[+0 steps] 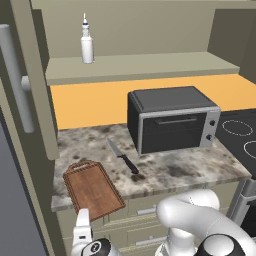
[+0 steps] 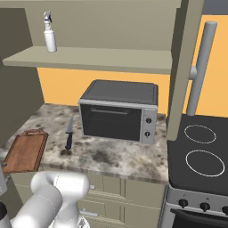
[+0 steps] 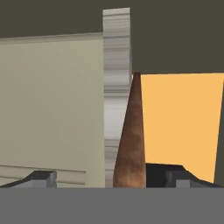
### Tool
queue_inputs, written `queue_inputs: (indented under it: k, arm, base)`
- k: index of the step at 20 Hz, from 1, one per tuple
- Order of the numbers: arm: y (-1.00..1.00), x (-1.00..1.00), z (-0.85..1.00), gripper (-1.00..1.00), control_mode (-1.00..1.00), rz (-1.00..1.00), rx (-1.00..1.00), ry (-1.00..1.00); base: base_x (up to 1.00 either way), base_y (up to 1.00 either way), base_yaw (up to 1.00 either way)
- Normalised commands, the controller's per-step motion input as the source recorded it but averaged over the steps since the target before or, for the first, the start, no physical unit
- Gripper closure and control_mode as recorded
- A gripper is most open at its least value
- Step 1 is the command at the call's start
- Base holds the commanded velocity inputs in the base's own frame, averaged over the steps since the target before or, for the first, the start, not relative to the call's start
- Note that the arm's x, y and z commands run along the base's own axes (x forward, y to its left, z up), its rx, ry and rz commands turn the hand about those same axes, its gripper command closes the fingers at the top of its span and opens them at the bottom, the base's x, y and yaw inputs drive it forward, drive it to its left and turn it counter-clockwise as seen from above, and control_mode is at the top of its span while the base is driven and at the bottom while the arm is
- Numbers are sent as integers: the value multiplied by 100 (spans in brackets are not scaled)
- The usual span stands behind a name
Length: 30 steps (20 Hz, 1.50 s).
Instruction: Move the cutting board and knife to the sink. Then move spray from the cabinet to the counter.
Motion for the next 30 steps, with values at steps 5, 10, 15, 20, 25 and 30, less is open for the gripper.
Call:
queue_inputs:
  k: [5,10,15,20,25,30]
  arm:
    - [0,1,6,-100,-100,0,0,0]
    - [0,0,12,-100,-100,0,0,0]
    - [0,2,11,-100,-100,0,0,0]
    - [-2,15,3,-100,-100,0,0,0]
    - [-5,16,0,100,-100,0,0,0]
    - [-4,2,0,100,-100,2,1,0]
  base:
    - [0,0,0]
    - [0,0,0]
    - [0,0,0]
    - [0,0,0]
    - [0,0,0]
    - [0,0,0]
